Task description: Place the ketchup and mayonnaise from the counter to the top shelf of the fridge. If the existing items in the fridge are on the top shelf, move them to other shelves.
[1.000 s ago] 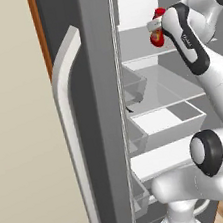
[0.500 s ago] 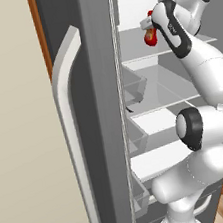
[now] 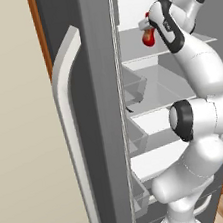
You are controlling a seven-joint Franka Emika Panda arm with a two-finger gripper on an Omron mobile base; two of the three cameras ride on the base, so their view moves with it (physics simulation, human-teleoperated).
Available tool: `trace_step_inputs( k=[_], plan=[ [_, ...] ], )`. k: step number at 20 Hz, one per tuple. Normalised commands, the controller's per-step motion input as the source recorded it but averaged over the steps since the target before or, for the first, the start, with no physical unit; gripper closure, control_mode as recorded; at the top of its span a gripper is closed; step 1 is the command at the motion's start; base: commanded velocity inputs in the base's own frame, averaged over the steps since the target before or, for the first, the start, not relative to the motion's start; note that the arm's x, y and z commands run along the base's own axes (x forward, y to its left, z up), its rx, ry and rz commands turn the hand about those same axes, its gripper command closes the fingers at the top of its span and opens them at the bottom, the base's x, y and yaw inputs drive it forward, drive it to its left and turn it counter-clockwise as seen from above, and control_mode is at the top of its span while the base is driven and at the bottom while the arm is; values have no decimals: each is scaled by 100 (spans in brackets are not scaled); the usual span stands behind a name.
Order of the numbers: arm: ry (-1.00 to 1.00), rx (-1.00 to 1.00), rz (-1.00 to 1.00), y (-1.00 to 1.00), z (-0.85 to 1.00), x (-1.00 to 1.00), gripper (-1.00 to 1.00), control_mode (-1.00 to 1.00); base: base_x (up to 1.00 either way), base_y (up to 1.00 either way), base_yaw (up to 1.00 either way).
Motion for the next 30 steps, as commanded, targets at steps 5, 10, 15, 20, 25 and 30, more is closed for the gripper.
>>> trace_step_inputs(
  k=[5, 10, 15, 20, 25, 30],
  plan=[
    [0, 0, 0, 0, 0, 10, -100, -100, 0, 0, 0],
    [0, 0, 0, 0, 0, 0, -100, -100, 0, 0, 0],
    [0, 0, 0, 0, 0, -1, -100, -100, 0, 0, 0],
    [-6, 0, 0, 0, 0, -38, -100, -100, 0, 0, 0],
    [-16, 0, 0, -1, 8, -92, -100, -100, 0, 0, 0],
    [-16, 0, 0, -6, 12, -100, -100, -100, 0, 0, 0]
  ],
)
